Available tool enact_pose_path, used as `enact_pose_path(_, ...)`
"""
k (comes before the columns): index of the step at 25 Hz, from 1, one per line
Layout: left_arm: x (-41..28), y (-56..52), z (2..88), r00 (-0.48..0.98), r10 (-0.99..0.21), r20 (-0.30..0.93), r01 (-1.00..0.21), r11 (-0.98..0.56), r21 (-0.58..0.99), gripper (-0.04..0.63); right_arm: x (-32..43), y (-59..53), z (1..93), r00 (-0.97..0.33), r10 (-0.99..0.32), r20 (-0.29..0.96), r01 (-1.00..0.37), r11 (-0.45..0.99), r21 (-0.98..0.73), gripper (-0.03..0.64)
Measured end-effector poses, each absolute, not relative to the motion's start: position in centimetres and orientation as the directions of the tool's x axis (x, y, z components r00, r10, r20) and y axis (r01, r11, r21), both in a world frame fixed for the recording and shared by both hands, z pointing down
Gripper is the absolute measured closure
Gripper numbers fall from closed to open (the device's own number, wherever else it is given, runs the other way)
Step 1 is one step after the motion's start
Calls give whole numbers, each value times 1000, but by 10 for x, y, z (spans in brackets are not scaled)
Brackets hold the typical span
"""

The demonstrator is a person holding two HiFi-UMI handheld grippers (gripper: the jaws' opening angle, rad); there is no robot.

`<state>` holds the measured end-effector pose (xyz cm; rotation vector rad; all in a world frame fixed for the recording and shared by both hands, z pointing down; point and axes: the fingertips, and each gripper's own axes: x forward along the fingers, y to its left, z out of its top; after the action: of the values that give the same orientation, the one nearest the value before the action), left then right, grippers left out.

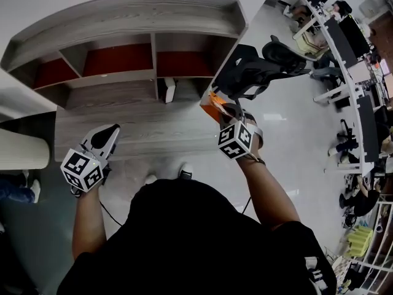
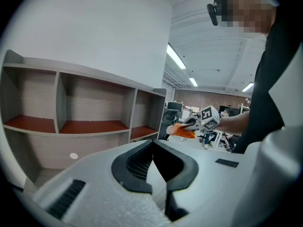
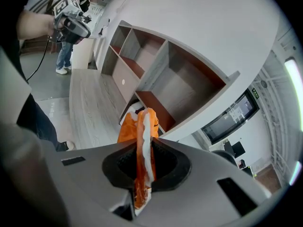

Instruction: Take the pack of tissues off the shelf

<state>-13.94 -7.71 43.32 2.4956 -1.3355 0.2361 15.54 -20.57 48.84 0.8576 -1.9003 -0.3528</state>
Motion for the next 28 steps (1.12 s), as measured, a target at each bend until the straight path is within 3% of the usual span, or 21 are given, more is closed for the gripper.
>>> enact_pose_path(28,-221,-2,480,276,-886,373,-951,-194,243,577,17,-183,642,-390,-384,837,-52,916,397,595)
